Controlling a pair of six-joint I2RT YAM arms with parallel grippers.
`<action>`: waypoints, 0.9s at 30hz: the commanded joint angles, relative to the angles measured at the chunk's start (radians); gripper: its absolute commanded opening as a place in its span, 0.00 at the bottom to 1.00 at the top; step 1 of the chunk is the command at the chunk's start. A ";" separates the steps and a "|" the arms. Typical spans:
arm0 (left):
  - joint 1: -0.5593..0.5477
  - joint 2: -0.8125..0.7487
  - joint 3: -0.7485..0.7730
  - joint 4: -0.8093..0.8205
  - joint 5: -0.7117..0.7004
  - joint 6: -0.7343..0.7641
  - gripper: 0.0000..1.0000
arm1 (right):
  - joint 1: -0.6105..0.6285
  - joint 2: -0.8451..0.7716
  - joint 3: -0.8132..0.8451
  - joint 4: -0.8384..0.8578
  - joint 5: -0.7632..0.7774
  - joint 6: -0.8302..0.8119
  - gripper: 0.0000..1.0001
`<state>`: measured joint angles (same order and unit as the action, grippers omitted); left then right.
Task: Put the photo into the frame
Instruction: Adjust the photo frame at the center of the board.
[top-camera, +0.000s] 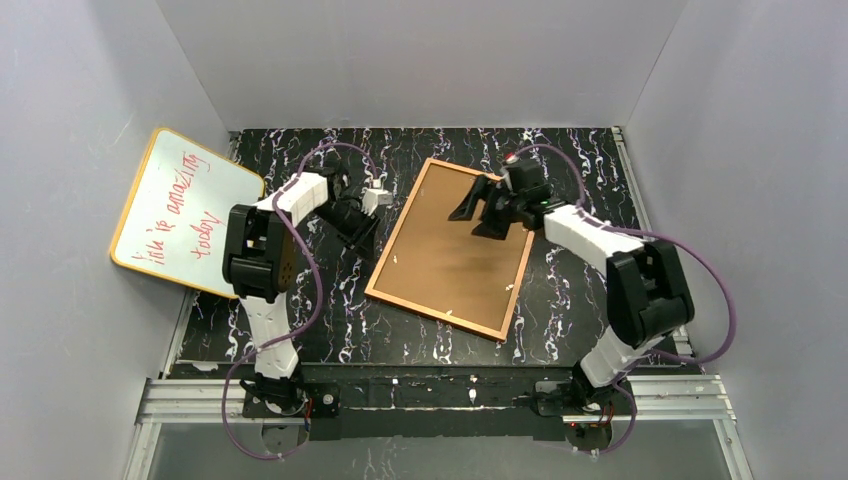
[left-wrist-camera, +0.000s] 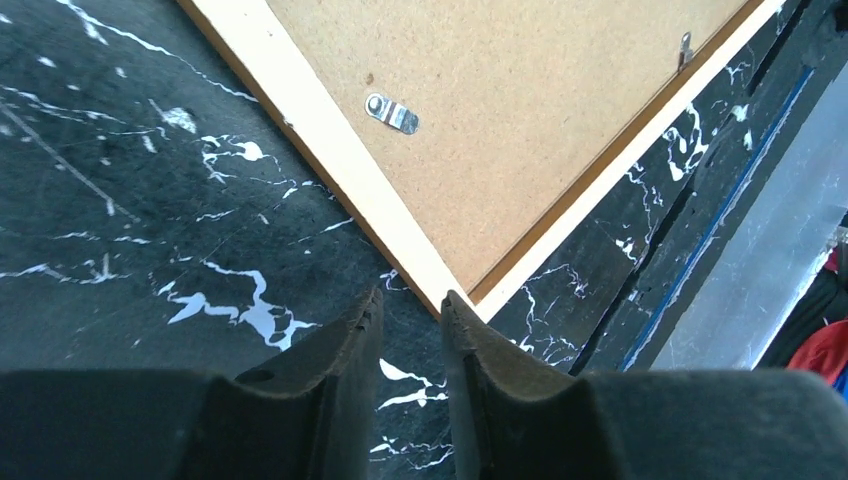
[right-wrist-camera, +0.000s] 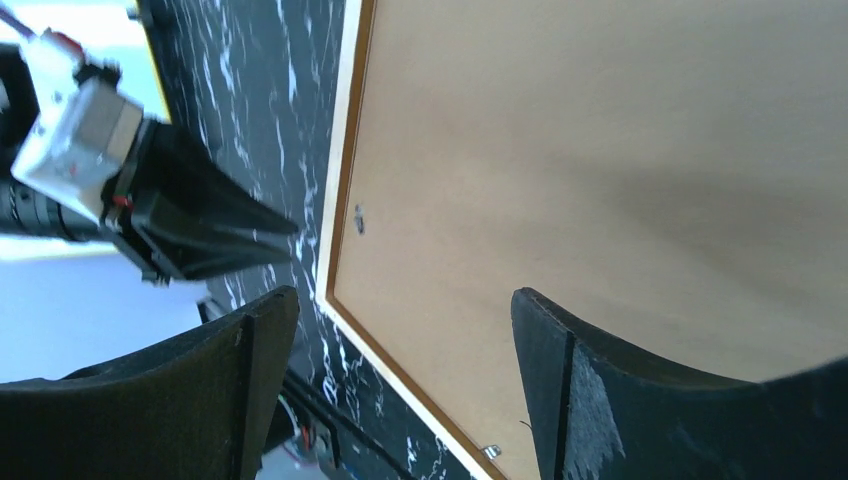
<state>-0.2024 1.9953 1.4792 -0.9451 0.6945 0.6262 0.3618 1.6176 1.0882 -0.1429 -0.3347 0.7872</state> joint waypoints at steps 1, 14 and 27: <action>-0.006 0.029 -0.032 -0.027 0.026 -0.008 0.23 | 0.088 0.065 0.024 0.111 -0.064 0.024 0.86; -0.006 0.045 -0.064 0.020 -0.002 -0.054 0.07 | 0.258 0.281 0.142 0.187 -0.133 -0.007 0.82; -0.006 0.033 -0.085 0.049 -0.010 -0.074 0.03 | 0.345 0.483 0.297 0.160 -0.163 -0.014 0.80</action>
<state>-0.2062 2.0521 1.4040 -0.8864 0.6765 0.5591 0.6769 2.0617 1.3361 0.0261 -0.4900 0.7864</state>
